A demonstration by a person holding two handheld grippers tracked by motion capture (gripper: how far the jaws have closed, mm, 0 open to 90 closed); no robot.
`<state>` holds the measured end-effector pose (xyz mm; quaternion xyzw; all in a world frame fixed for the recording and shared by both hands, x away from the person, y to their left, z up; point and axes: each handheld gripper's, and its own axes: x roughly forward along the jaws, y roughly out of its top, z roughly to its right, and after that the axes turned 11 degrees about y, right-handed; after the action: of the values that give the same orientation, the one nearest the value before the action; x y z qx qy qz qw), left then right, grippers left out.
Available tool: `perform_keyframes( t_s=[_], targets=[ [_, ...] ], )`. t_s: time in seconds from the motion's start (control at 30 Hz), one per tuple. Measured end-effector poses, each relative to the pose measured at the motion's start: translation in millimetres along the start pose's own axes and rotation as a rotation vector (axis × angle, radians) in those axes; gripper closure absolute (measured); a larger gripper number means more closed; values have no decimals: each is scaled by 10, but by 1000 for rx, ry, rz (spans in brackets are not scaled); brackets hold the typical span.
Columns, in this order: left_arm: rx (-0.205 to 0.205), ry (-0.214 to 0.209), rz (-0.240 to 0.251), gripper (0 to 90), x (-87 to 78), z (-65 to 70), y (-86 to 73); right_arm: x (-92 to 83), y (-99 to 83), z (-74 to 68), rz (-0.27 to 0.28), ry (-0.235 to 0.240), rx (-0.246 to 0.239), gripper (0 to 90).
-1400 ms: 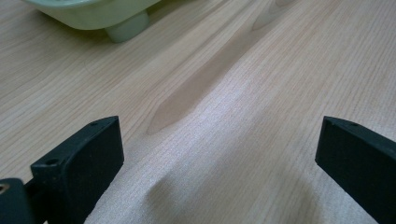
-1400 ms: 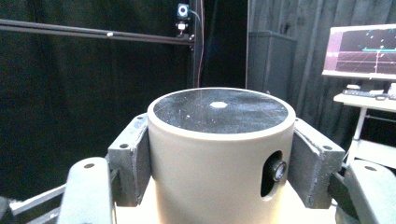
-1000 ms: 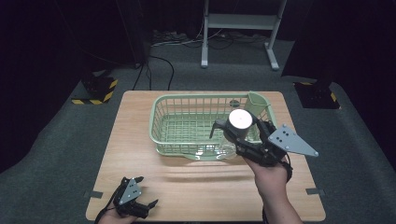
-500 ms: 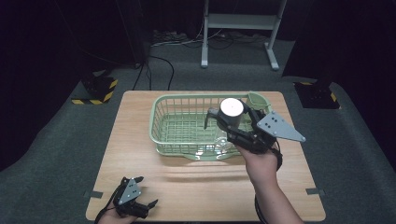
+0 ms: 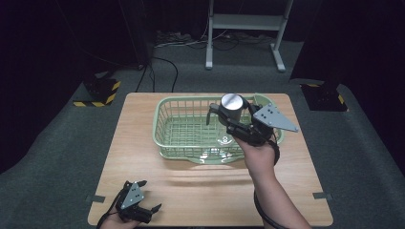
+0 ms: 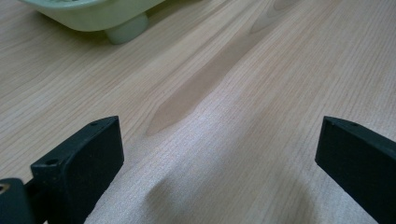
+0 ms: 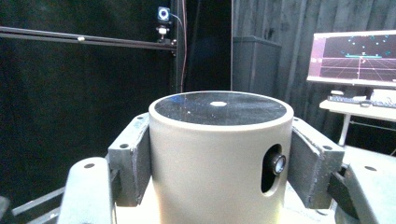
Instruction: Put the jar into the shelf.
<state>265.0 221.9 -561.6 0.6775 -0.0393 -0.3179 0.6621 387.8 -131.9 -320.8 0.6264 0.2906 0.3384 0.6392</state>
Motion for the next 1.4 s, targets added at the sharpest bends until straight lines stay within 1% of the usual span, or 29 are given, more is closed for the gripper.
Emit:
perform_keyframes(
  t_s=[0.33, 0.73, 0.93, 1.0, 1.13, 1.27, 1.33, 1.4],
  targets=[
    [-4, -7, 4, 15, -6, -10, 3, 176, -107, 120, -13, -16, 17, 329],
    [-11, -9, 11, 16, -10, -11, 3, 350, -165, 177, -40, -21, 20, 329],
    [-9, -10, 11, 16, -14, -13, 3, 433, -222, 221, -70, -27, 30, 329],
    [-15, -10, 14, 16, -13, -11, 4, 468, -263, 235, -88, -30, 38, 329],
    [-18, -12, 15, 16, -11, -11, 4, 502, -311, 250, -107, -33, 48, 329],
    [-19, -11, 16, 16, -13, -7, 2, 552, -382, 269, -137, -36, 51, 329],
    [-16, -11, 15, 16, -12, -10, 3, 592, -433, 287, -164, -37, 55, 329],
    [-19, -12, 15, 16, -11, -10, 4, 606, -454, 293, -173, -39, 60, 329]
  ],
)
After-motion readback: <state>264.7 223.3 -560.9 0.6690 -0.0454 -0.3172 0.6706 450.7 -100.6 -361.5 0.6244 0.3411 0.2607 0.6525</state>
